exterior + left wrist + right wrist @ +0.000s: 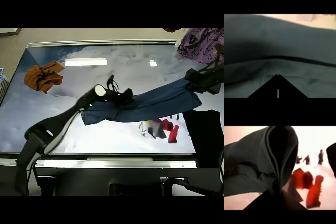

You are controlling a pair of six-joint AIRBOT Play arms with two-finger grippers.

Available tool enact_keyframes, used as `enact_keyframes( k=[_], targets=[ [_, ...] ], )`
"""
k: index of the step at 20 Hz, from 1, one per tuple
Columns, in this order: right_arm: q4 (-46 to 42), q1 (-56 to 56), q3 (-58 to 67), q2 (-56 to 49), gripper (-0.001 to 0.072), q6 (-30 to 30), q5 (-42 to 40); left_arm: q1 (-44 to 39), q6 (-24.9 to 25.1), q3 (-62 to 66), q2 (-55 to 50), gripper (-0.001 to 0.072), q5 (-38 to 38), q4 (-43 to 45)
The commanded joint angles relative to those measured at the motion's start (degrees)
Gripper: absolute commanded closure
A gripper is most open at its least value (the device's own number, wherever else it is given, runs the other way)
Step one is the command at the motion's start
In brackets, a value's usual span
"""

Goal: Fold the clothes and pants, and hang the long-sleeved shirts on hangers.

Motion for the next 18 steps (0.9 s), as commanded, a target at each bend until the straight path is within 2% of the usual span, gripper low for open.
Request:
enact_keyframes(
  k=[1, 9, 12, 15, 18],
  targets=[
    [-0.46, 0.04, 3.06, 0.17, 0.0688, 1.84, 2.75, -5.64, -2.60, 0.07, -3.58, 0.0692, 7.52, -6.60],
    [-0.39, 0.07, 3.04, 0.17, 0.0689, 2.71, 7.41, -8.50, -7.32, 6.40, -10.86, 0.0694, 10.47, -6.71],
    [-0.57, 0.07, 3.04, 0.17, 0.0688, 2.67, 6.69, -8.59, -8.92, 9.11, -12.92, 0.0694, 10.19, -6.71],
    [-1.64, 0.04, 3.04, 0.15, 0.0688, 2.69, 2.62, -6.36, -6.54, 9.11, -11.41, 0.0694, 2.05, -4.59],
    [-0.68, 0.07, 3.04, 0.09, 0.0688, 4.57, -0.70, -1.55, -6.40, 9.11, -6.84, 0.0694, -10.73, 5.97]
  ],
)
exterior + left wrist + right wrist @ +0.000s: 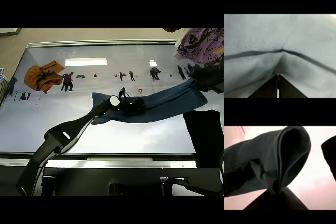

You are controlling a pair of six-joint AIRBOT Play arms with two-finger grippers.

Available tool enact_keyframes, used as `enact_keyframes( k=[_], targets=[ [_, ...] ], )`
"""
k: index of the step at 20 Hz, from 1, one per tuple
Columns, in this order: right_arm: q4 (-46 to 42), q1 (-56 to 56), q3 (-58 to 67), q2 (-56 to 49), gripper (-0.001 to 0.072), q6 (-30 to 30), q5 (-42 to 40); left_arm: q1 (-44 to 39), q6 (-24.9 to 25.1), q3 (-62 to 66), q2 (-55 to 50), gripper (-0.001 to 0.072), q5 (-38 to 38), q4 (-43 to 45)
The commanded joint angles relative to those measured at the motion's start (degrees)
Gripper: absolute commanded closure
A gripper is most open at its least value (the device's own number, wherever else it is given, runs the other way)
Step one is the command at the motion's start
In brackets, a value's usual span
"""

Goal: Fold the clothes and pants, and hang the long-sleeved shirts on hangers.

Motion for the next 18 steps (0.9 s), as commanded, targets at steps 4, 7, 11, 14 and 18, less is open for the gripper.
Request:
enact_keyframes(
  k=[4, 7, 11, 14, 18],
  targets=[
    [4.26, 3.23, 0.07, -0.07, 0.0688, 8.13, -6.49, 12.02, 0.76, 0.37, 14.25, 0.0694, -28.17, 28.72],
    [4.09, 12.50, 0.07, -0.83, 0.0688, 15.21, -10.75, 18.73, 3.76, 0.37, 23.10, 0.0692, -38.45, 41.83],
    [-0.26, 27.10, 0.07, -3.85, 0.0688, 25.40, -18.01, 27.93, 8.68, 0.37, 32.15, 0.0691, -45.51, 48.00],
    [-1.51, 36.35, 0.07, -7.54, 0.0688, 32.41, -24.28, 33.68, 8.83, 0.37, 36.15, 0.0690, -46.45, 47.98],
    [-1.53, 43.06, 0.07, -12.90, 0.0688, 36.79, -29.70, 37.79, 8.85, 0.37, 37.73, 0.0689, -46.45, 47.98]
  ],
)
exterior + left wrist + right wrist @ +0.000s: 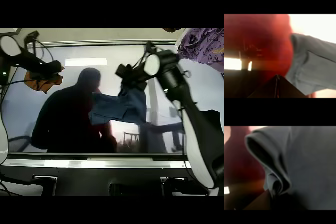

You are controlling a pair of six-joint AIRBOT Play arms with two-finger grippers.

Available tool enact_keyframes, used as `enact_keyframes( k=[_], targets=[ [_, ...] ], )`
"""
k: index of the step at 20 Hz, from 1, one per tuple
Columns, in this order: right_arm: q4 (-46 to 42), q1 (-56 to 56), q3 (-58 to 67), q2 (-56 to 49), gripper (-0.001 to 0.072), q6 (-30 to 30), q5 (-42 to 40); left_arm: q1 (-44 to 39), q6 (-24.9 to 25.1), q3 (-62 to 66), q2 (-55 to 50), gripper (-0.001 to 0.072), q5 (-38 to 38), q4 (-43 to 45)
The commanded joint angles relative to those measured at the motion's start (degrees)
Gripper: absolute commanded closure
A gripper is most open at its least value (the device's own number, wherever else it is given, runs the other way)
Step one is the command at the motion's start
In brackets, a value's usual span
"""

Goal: Fold the clothes and pants, and hang the long-sleeved shirts on hangers.

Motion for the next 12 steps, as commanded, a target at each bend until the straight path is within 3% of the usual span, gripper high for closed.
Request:
enact_keyframes(
  k=[1, 12],
  targets=[
    [-0.46, 6.36, 0.07, -4.79, 0.0688, 5.73, -5.81, 3.78, 0.63, 0.02, 1.84, 0.0689, -1.20, 1.16],
    [6.43, 8.85, 0.07, -14.75, 0.0688, 6.60, -15.54, 4.24, 3.39, -0.22, 1.60, 0.0689, -1.14, 1.18]
  ],
)
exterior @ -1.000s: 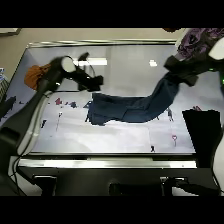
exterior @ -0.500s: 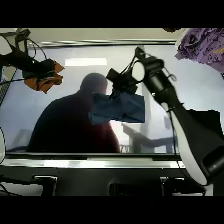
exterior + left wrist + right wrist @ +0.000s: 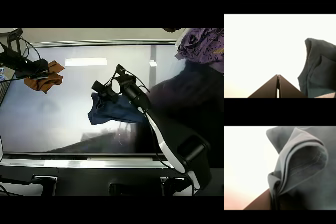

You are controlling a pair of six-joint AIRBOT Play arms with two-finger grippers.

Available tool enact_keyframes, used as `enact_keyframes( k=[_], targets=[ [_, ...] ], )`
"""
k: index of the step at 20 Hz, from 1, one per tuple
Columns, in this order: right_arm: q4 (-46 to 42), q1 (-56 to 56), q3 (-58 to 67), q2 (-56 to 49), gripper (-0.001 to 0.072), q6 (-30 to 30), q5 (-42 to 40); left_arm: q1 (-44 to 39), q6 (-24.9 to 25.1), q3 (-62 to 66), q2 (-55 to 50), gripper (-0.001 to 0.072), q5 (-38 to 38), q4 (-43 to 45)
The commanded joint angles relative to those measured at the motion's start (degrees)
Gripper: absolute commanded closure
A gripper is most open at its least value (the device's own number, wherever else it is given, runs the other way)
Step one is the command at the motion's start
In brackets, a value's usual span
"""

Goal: Fold the clothes and pants, and hang the long-sleeved shirts on hangers.

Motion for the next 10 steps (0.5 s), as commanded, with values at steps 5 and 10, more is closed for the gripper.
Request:
enact_keyframes(
  k=[5, 10],
  targets=[
    [5.46, 0.24, 0.07, -5.70, 0.0590, -2.56, -5.95, 0.15, 0.46, -0.02, -0.02, 0.0689, -0.02, 0.09],
    [11.06, -0.61, 0.07, -4.20, 0.0087, -10.32, -6.01, 0.15, 0.46, -1.70, -0.09, 0.0689, -0.04, 0.07]
  ],
)
